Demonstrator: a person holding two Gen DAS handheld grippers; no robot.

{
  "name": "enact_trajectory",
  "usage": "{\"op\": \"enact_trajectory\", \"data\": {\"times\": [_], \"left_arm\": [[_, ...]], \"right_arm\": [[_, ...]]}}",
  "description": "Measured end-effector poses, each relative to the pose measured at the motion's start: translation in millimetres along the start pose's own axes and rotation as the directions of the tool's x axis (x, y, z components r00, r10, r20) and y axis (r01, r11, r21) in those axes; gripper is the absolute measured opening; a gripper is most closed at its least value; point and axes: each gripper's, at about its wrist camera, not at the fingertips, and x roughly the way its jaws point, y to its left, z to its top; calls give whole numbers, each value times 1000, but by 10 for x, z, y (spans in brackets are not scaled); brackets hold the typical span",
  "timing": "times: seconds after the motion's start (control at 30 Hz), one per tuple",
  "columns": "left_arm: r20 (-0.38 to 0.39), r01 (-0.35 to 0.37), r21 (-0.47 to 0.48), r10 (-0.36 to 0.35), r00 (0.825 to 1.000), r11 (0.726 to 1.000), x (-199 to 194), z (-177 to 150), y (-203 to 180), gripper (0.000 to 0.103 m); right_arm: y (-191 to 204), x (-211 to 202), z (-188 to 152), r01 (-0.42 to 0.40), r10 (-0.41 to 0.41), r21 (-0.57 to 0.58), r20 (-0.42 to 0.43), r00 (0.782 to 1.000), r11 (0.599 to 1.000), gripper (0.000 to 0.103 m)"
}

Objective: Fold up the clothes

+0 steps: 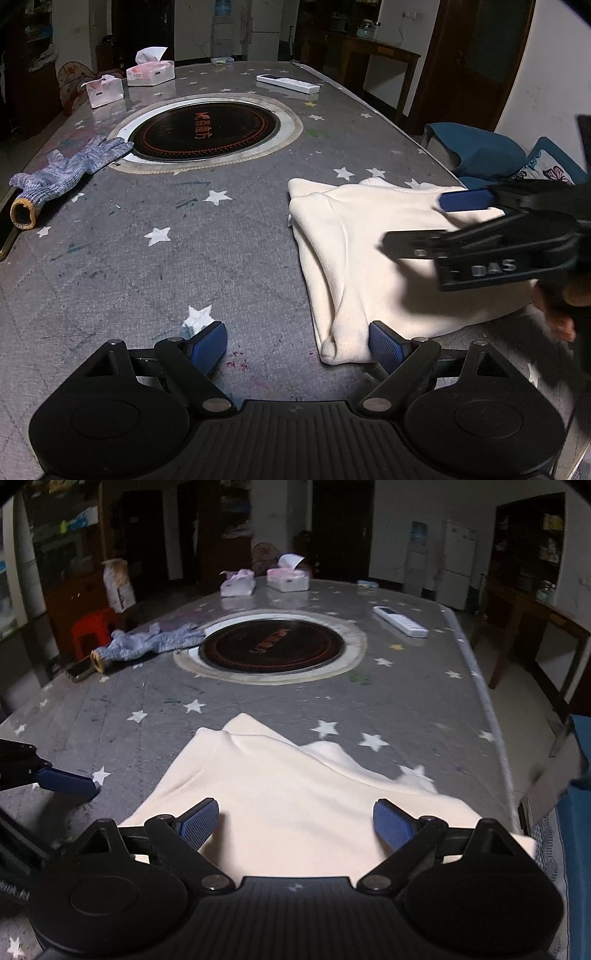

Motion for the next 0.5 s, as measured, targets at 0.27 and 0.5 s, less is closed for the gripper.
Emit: {"op": "enact_trajectory", "data": {"times": [0.27,0.5], "left_arm": [[0,1,0,-1,1000,1000,3,-7,-7,87],[-1,4,-4,-4,1000,1000,1,-5,1,87]], "right_arm": [[142,237,91,-44,43,-24,-33,999,999,94],[85,329,247,-17,17,-4,-25,1000,1000,94]]}}
